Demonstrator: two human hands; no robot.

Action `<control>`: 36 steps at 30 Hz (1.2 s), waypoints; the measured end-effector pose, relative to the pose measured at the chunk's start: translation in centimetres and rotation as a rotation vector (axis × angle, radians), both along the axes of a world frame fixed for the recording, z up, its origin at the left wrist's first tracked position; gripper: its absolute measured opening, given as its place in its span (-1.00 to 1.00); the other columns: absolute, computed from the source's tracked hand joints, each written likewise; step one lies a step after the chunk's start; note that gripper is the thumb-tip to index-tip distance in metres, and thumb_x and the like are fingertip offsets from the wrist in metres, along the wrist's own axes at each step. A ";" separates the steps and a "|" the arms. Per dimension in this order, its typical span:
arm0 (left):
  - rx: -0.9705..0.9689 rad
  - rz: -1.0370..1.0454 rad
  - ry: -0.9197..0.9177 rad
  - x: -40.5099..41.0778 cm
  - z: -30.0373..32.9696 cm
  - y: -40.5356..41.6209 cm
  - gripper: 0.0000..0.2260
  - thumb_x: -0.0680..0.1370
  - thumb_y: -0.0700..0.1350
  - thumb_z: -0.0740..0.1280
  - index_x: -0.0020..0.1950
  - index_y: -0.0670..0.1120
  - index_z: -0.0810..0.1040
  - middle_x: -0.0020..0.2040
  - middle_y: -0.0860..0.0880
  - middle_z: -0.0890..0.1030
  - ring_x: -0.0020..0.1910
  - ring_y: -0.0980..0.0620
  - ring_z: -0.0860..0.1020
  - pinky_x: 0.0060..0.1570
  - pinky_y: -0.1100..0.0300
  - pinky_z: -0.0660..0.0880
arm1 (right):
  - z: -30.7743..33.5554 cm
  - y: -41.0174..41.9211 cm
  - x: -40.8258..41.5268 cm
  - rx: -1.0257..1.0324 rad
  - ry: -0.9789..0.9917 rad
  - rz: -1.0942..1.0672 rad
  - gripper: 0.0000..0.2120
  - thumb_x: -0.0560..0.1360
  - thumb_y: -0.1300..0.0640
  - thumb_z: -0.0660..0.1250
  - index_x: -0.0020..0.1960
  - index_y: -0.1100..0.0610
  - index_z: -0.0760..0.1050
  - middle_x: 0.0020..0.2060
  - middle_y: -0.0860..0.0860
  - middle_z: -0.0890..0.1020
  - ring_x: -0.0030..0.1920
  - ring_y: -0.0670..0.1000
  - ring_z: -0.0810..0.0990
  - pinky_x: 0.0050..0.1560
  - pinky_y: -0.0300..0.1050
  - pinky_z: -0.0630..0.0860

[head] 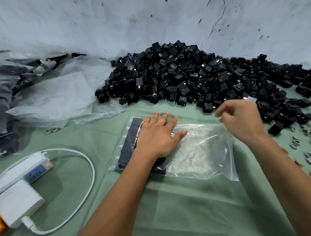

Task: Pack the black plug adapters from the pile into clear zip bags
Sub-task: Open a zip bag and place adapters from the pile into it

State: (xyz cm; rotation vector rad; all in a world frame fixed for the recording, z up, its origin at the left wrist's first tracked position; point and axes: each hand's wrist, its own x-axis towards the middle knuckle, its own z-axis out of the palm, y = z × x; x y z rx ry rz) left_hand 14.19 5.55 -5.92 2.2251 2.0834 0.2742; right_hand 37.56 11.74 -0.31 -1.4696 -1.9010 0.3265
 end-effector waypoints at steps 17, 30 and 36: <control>0.052 0.004 -0.025 0.1 -0.2 0.2 -0.36 0.62 0.35 -0.10 0.60 0.09 0.28 0.66 -0.02 0.18 0.66 -0.11 0.00 0.62 -0.10 -0.11 | -2.6 8.0 -15.7 0.084 -0.963 0.193 -0.38 0.58 0.22 0.27 0.60 0.09 0.16 0.44 0.20 0.34 0.44 0.31 0.25 0.33 0.12 0.46; 0.003 0.000 0.010 -0.3 0.0 0.1 -0.32 0.62 0.40 -0.20 0.67 0.12 0.08 0.69 -0.01 0.06 0.67 -0.07 -0.06 0.62 -0.10 -0.13 | -0.3 4.9 -7.2 0.039 -0.075 0.110 -0.78 0.56 0.11 0.46 0.19 0.10 0.68 0.05 0.03 0.69 0.08 0.03 0.63 0.21 -0.08 0.52; 0.003 0.012 -0.022 -0.2 0.0 0.1 -0.31 0.61 0.41 -0.21 0.68 0.13 0.03 0.69 0.02 0.08 0.67 -0.03 -0.03 0.62 -0.09 -0.10 | -2.3 -0.6 0.4 -0.104 0.695 -0.029 -0.81 0.65 0.08 0.31 0.10 -0.09 0.69 -0.21 -0.18 0.69 -0.22 -0.12 0.66 -0.30 -0.28 0.52</control>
